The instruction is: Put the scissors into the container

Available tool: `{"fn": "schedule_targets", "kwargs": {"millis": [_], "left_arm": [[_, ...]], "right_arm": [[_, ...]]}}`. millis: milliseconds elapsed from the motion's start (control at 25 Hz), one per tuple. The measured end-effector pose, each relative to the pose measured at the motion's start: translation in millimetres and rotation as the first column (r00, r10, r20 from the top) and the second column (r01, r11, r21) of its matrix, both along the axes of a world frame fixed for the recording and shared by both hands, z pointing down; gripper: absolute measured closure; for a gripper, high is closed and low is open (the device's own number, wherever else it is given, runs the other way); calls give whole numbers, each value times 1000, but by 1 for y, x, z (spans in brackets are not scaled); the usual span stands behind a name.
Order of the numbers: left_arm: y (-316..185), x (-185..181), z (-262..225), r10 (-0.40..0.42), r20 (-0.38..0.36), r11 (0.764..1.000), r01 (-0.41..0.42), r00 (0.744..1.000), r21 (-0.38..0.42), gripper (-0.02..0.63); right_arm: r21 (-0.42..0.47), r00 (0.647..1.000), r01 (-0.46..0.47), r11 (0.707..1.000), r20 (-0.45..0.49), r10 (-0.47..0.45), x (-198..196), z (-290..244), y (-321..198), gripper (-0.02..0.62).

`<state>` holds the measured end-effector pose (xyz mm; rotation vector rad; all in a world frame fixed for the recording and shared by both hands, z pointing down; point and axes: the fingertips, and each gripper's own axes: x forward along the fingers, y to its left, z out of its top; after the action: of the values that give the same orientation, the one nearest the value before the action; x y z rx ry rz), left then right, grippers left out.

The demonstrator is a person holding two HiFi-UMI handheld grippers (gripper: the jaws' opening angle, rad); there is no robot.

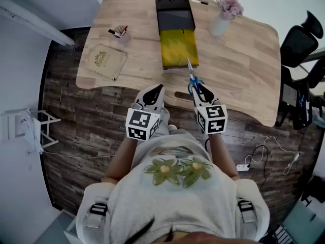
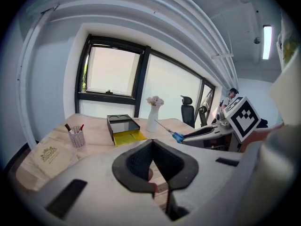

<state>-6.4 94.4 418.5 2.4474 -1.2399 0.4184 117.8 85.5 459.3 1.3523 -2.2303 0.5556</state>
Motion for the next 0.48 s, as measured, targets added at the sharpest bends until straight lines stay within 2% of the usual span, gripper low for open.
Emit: {"fn": "schedule_targets", "kwargs": {"millis": [480], "left_arm": [[-48,2,3,41,-32,999,-42,999,-22,601]], "right_arm": [[-3,1000,-17,1000,-14,17,-12,0,-46,512]]}}
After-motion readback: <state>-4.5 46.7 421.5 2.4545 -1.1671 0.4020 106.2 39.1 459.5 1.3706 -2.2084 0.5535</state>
